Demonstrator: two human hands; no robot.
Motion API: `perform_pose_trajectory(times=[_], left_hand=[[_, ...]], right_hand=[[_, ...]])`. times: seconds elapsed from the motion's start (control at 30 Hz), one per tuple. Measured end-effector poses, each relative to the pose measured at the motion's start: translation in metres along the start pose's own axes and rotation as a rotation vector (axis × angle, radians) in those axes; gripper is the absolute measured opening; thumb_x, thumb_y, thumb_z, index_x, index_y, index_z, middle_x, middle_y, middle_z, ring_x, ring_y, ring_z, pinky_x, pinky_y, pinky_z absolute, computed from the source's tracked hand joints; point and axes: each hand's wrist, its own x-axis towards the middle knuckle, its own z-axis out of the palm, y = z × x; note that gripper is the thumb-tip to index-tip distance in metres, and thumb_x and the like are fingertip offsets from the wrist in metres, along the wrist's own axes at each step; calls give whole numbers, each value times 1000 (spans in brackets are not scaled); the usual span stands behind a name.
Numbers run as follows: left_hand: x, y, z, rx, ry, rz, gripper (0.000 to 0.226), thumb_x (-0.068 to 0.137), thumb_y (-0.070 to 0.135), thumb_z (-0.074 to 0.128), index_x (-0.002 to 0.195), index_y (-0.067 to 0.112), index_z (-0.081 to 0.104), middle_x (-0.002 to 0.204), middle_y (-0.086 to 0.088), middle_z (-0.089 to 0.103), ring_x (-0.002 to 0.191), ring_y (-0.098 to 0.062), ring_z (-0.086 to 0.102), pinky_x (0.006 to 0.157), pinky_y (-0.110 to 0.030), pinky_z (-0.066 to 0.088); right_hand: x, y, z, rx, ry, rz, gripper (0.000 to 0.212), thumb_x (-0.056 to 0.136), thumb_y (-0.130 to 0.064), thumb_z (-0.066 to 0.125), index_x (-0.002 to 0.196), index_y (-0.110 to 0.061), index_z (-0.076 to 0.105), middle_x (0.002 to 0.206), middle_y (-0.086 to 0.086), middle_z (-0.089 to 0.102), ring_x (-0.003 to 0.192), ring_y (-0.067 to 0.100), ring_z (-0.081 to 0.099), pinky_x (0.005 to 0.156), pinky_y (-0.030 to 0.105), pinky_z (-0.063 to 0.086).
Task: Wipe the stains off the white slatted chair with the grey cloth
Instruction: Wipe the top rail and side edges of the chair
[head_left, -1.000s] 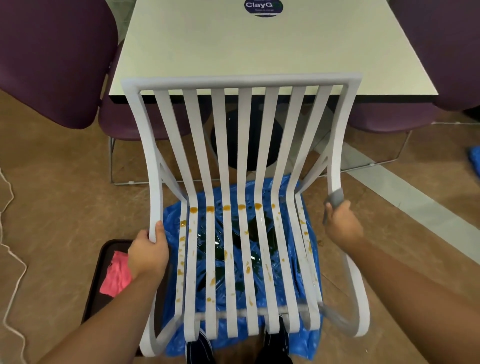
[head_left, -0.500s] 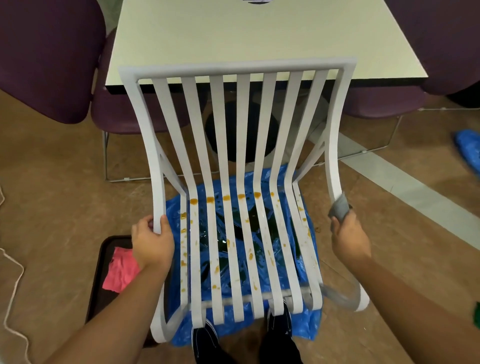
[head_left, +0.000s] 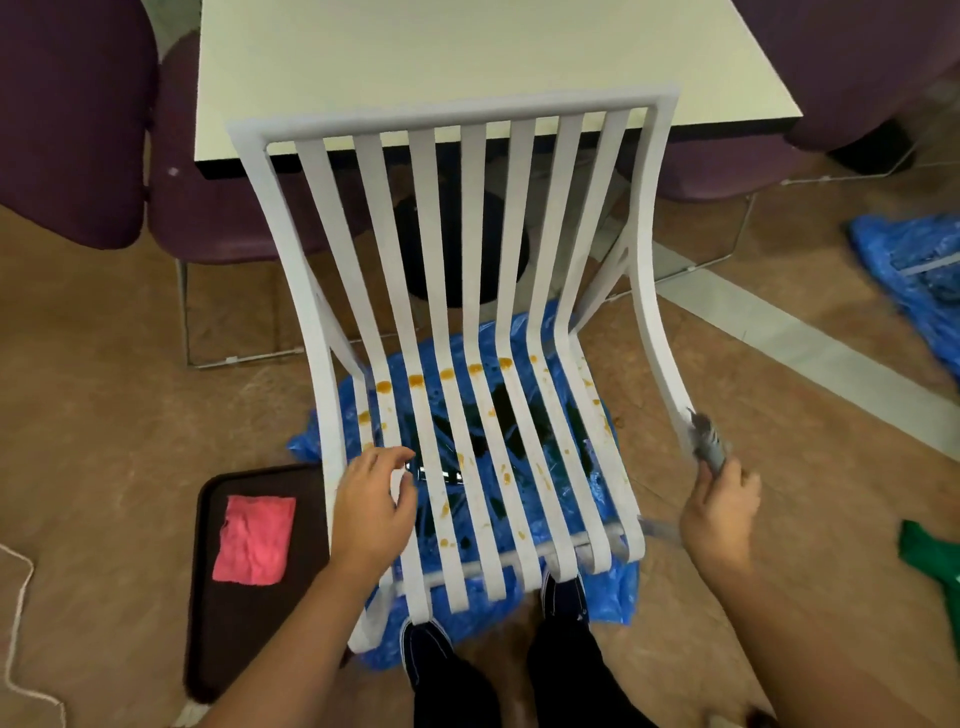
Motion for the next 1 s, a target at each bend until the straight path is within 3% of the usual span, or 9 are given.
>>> perform_pose_trajectory(times=[0.1,0.2,0.3,0.4,0.5,0.67,0.77,0.9,1.0], left_hand=[[-16,12,0,-274,-232,-200,21,98,15,59,107,33,66,93,7,65,82,-8,61,74,-33,56],[-21,28,1,-505,-384,-409,14,101,22,58,104,31,68,98,-5,70,85,-16,64,70,-21,52],[-18,40,6,-789,-473,-745,29,104,40,50,111,20,70,110,-8,74,101,-26,68,91,-39,54],[-24,39,14,-1130,-457,-1019,46,100,51,50,107,11,71,111,-15,74,109,-31,69,98,-52,53],[-36,31,22,-1222,-498,-1049,44,99,50,55,117,13,70,118,-13,73,115,-31,68,101,-56,52],[-52,25,39,-1004,-423,-950,26,97,21,66,119,7,66,114,-13,74,104,-26,71,92,-45,59],[-53,27,49,-979,-365,-947,23,95,14,67,117,6,67,116,-15,72,106,-27,70,95,-46,58],[-49,41,64,-1051,-311,-990,25,95,10,67,119,4,66,116,-15,73,109,-28,69,95,-47,57],[-45,50,78,-1135,-294,-1059,34,93,15,68,124,2,64,119,-17,71,114,-33,66,102,-55,51]], right_hand=[[-25,-52,-8,161,-113,-24,21,106,-25,42,116,-11,55,100,5,58,89,23,56,75,37,46],[-53,-91,4,577,-576,311,26,106,-32,45,120,-14,58,109,5,68,108,29,64,94,50,52],[-88,-111,16,861,-999,645,34,100,-26,55,131,-12,61,125,18,68,119,38,61,106,54,46],[-118,-117,26,910,-1222,637,35,96,-22,60,129,-11,64,127,19,66,118,38,61,104,51,45],[-134,-115,44,792,-1222,515,41,87,-15,72,127,-13,62,120,12,71,114,32,66,96,45,54],[-134,-96,68,425,-1047,343,58,74,-15,86,121,-27,54,115,3,66,104,24,66,89,47,58],[-123,-88,71,415,-1014,301,50,83,-13,78,121,-29,50,114,2,64,103,21,64,79,38,56],[-108,-76,75,397,-959,238,18,100,-24,58,118,-26,55,118,1,62,103,16,60,76,31,48],[-94,-67,75,472,-969,248,17,105,-33,47,114,-26,59,119,0,63,105,15,60,79,31,48]])
